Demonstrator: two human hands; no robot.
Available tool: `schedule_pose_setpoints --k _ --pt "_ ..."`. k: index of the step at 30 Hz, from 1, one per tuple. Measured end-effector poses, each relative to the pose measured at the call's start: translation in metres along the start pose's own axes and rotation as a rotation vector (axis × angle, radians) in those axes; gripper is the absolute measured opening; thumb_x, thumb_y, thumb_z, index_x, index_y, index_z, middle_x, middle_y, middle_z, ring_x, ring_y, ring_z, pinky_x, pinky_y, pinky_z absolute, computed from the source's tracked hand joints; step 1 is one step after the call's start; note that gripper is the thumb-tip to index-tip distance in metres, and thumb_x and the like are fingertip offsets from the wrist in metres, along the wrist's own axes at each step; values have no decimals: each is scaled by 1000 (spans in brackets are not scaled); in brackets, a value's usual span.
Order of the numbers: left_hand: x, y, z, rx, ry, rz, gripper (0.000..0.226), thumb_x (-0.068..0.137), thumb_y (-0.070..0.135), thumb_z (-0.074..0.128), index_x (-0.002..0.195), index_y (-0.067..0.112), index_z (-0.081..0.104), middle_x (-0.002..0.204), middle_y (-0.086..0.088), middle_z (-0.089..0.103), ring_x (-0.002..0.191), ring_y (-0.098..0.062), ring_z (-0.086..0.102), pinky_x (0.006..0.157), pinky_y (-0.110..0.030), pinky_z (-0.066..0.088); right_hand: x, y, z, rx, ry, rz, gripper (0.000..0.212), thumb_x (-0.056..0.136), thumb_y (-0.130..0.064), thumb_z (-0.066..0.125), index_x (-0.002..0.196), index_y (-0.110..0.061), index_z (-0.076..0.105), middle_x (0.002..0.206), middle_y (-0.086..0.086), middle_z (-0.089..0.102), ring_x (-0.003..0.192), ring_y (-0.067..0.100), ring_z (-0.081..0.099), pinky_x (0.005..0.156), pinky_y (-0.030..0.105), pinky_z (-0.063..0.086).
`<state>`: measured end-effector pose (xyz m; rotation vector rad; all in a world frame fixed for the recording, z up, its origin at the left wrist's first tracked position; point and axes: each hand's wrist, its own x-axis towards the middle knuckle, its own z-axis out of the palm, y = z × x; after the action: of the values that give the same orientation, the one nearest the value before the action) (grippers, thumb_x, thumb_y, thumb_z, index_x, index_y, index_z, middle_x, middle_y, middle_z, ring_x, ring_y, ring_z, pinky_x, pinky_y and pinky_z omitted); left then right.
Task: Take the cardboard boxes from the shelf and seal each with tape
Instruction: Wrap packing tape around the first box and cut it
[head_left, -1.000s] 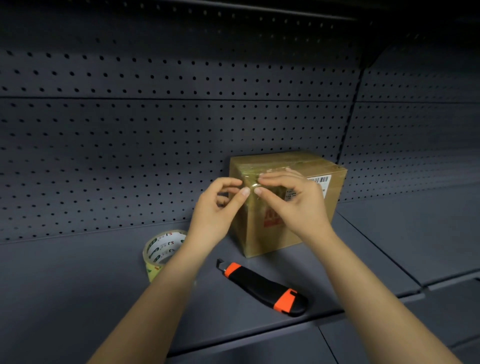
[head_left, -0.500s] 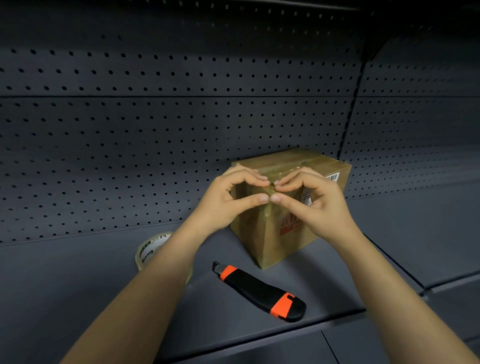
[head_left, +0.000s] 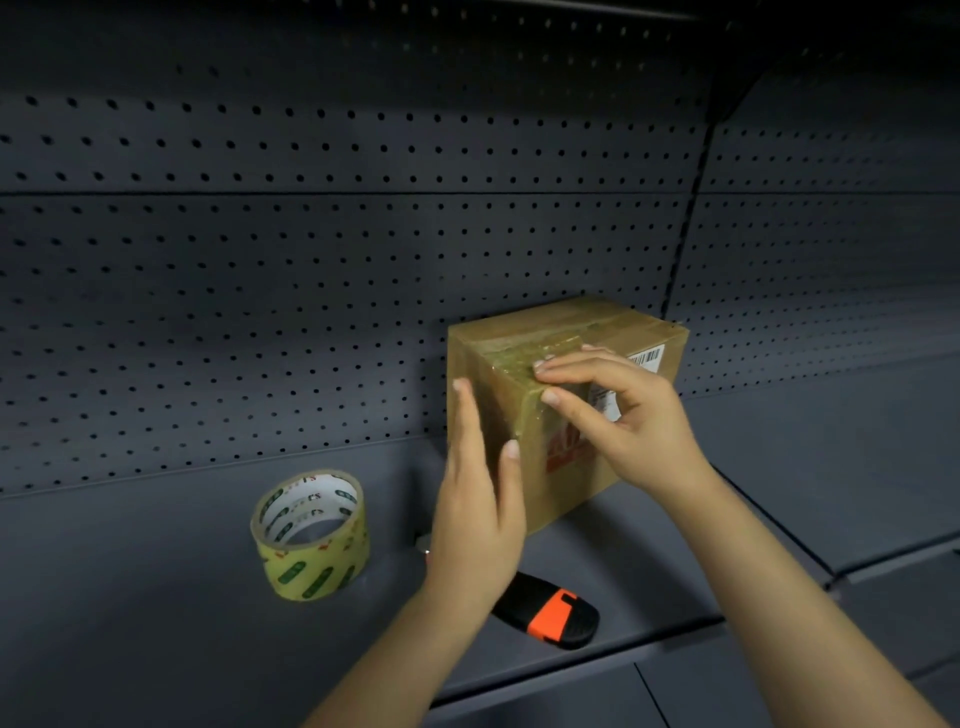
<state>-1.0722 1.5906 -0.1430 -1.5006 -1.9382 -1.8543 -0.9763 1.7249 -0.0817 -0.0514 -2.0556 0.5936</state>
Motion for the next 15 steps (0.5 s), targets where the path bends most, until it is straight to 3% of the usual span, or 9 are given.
schedule_pose_setpoints --k 3,6,11,15 --pt "4 2 -5 23 75 41 54 105 21 41 152 28 17 156 22 19 145 8 16 114 -8 17 1 -1 -1 -3 2 5 16 85 -17 71 101 -17 73 107 -10 71 106 2 64 108 26 37" --pt "0 10 -4 64 63 121 47 105 16 40 151 20 31 156 14 30 145 3 23 113 -9 20 0 -2 -1 -3 13 5 15 85 -17 72 100 -16 74 106 -11 71 106 2 65 107 25 38" --pt "-2 14 8 28 -69 107 56 104 26 34 153 26 6 163 17 3 149 3 3 116 -9 9 1 -3 1 -4 20 0 15 84 -14 74 99 -12 75 104 -5 73 104 5 66 103 19 38" --pt "6 13 9 5 -73 66 62 101 23 36 153 30 3 160 23 -2 148 6 -1 116 -10 6 2 -2 3 0 21 8 13 85 -11 74 98 -10 75 103 -1 73 103 10 66 99 16 39"
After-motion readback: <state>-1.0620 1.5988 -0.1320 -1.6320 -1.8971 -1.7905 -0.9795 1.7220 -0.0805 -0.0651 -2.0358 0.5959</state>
